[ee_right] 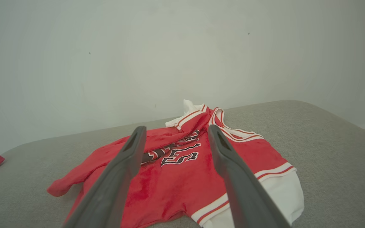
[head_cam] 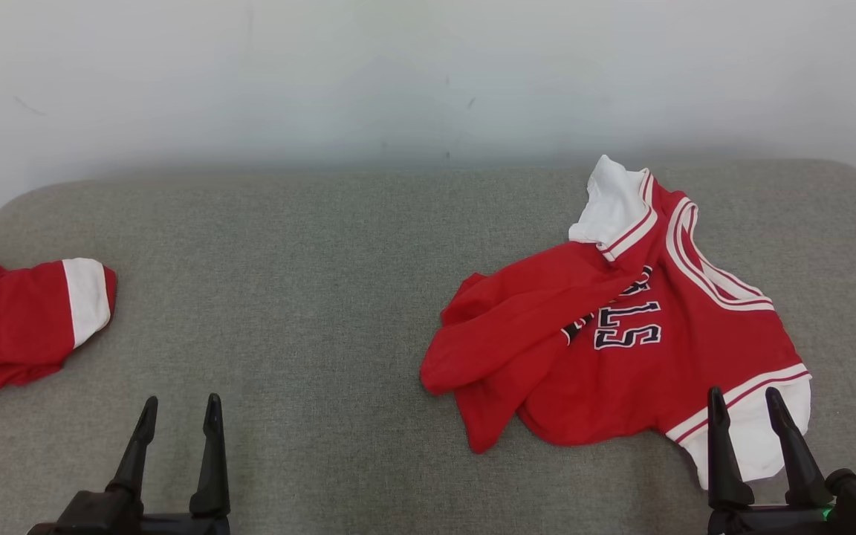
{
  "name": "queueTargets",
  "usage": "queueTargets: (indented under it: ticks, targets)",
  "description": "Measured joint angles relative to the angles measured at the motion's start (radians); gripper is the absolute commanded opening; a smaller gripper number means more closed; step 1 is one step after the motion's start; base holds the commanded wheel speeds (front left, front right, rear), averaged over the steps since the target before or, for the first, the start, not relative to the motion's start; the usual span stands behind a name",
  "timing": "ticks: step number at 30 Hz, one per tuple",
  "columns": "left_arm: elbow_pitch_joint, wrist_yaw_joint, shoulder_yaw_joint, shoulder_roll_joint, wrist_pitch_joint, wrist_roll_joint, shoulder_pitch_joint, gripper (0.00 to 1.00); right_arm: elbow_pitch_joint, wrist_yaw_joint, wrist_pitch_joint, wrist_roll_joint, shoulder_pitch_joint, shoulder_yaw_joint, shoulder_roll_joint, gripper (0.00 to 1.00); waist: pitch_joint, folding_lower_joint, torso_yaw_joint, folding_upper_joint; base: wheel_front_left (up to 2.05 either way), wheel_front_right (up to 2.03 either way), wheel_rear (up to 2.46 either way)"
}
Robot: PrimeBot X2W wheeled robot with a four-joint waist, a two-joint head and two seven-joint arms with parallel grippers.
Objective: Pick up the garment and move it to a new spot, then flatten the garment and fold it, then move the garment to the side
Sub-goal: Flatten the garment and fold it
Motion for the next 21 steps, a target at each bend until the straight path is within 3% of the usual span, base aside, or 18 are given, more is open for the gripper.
queueTargets:
  ticks: [6, 21]
  targets:
    - [0.006, 0.000, -0.042, 0.000, 0.000, -0.001, -0.001, 1.00, 0.005, 0.000, 0.000, -0.007, -0.004, 0.009, 0.004, 1.00, 0.008, 0.0000, -0.006, 0.0000, 0.00, 0.00, 0.00]
    - [0.137, 0.000, -0.389, 0.017, 0.000, -0.052, -0.125, 1.00, 0.015, 0.000, -0.002, -0.006, -0.060, 0.027, 0.010, 1.00, 0.072, 0.0001, -0.088, 0.0000, 0.00, 0.00, 0.00]
